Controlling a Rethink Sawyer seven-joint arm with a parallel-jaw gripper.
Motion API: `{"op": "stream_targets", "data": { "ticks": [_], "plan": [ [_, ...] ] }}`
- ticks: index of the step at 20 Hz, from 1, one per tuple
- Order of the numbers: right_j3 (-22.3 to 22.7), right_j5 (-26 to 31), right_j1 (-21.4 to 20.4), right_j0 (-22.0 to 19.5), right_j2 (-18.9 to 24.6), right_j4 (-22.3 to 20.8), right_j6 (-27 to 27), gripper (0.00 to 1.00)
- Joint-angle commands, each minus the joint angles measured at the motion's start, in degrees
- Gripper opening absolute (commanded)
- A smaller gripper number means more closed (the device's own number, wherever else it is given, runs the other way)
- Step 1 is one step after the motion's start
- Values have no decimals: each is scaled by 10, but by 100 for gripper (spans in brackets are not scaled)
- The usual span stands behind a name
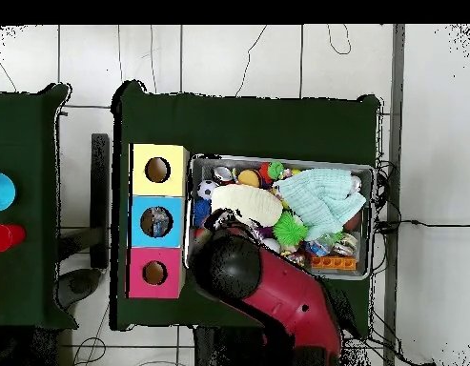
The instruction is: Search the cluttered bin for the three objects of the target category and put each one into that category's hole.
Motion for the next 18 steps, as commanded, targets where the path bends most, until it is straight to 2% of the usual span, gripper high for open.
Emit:
{"op": "stream_targets", "data": {
  "ticks": [1, 6, 18],
  "plan": [
    [57, -10, -21, -94, 126, -77, -143, 100],
    [49, -10, -13, -155, 178, -123, -147, 100],
    [26, -13, 19, -260, 277, -220, -132, 100]
  ]
}}
